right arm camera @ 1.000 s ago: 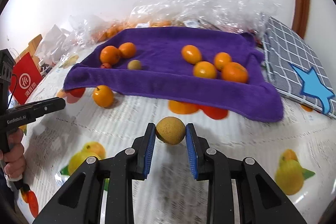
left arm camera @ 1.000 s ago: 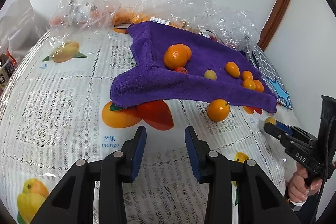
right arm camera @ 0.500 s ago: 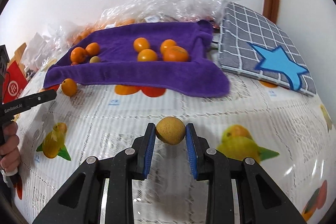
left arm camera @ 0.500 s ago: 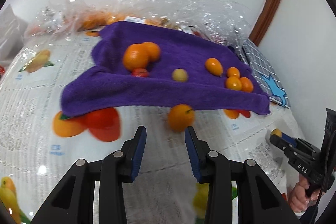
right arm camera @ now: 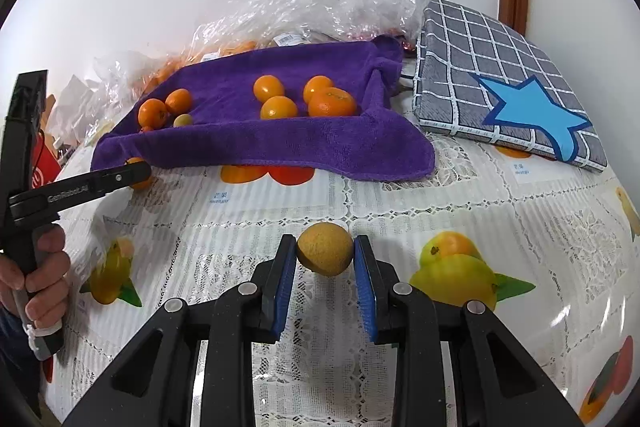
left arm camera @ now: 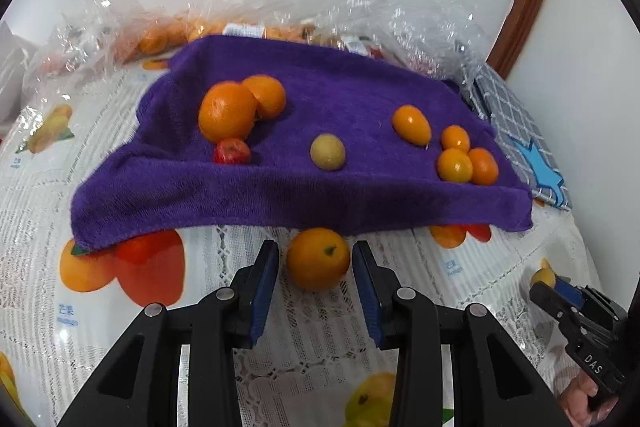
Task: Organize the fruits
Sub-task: 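Grasp an orange below the towel with the left gripper while the right holds its fruit, then carry the yellow-green fruit and orange onto the purple towel and open both grippers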
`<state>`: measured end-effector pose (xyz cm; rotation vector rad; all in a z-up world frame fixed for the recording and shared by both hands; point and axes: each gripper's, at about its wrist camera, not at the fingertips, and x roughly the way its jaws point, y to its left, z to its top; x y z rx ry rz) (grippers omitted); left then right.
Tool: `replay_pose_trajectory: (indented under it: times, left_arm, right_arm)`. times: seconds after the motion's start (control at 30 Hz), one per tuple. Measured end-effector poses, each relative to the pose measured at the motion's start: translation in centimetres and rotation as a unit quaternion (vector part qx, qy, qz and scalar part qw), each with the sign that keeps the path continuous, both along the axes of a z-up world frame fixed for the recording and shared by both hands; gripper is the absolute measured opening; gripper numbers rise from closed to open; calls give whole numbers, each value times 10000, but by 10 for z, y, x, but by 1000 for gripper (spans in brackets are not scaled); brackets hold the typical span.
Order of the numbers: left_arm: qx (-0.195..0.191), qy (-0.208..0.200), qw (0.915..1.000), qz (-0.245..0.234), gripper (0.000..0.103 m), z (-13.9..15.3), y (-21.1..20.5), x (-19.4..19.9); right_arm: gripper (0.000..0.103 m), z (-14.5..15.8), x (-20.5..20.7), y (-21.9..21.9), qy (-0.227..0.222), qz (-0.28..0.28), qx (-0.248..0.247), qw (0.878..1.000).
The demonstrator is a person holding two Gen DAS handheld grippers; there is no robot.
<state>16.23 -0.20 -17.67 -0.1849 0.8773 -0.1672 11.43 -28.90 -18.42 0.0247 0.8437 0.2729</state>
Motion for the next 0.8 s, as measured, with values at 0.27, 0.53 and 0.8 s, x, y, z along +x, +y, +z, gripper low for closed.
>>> replay_pose_trajectory:
  times: [0.27, 0.53, 0.8]
  left_arm:
    - [-365, -9, 9993, -42, 29, -2, 9, -2]
    - [-780, -200, 9967, 50, 29, 2, 21, -11]
    - [-632, -413, 9971, -19, 29, 10, 17, -18]
  right_arm:
    - [29, -1, 1, 4, 54, 77, -29, 10000]
    - [29, -2, 2, 6, 53, 80, -121, 9999]
    - [29, 0, 1, -2, -13, -37, 59, 10000]
